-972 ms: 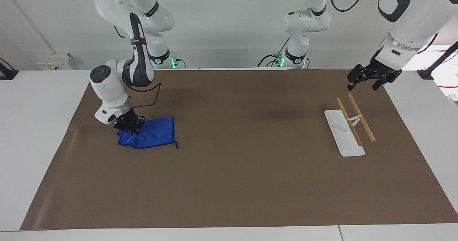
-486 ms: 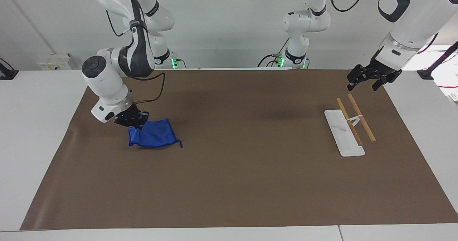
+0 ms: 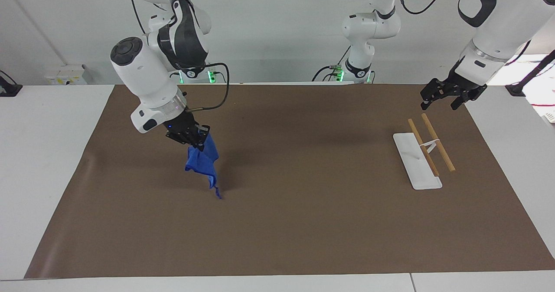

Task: Right arm passes towel to left arm to hang
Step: 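Lift the towel with the right gripper while the left gripper reaches center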

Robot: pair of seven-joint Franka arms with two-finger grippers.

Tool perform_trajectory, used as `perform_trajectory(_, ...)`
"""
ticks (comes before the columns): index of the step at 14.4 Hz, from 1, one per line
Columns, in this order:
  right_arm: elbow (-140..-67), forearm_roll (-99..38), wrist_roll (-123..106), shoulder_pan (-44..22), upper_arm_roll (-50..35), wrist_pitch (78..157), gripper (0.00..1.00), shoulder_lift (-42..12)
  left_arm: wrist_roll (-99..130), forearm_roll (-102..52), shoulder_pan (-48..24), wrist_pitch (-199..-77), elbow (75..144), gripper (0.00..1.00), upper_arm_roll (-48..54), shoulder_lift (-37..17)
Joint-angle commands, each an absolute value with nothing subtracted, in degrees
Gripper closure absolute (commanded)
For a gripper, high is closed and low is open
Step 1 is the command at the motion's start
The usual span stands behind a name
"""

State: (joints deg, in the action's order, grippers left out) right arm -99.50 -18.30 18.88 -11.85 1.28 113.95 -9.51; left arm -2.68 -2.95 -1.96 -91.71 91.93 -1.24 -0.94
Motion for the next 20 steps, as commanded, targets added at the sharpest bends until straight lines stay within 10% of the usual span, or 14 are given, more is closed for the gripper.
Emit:
perform_trajectory(1, -98.0, -23.64, 27.57, -15.8, 1.32, 117.4, 1.0, -11.33, -2.02, -1.67, -2.37, -93.52, 94.66, 0.0, -1.23, 0.79)
perform_trajectory(10, -97.73, -52.53, 53.6, -29.95, 1.32, 144.11, 1.0, -12.92, 17.79, -2.2, -10.18, -101.85, 101.59, 0.0, -0.44, 2.64)
perform_trajectory(20, -97.82, -61.61, 60.47, -38.23, 1.32, 151.61, 1.0, -13.62, 75.12, -17.66, -16.87, -115.49, 108.71, 0.0, -0.26, 1.5)
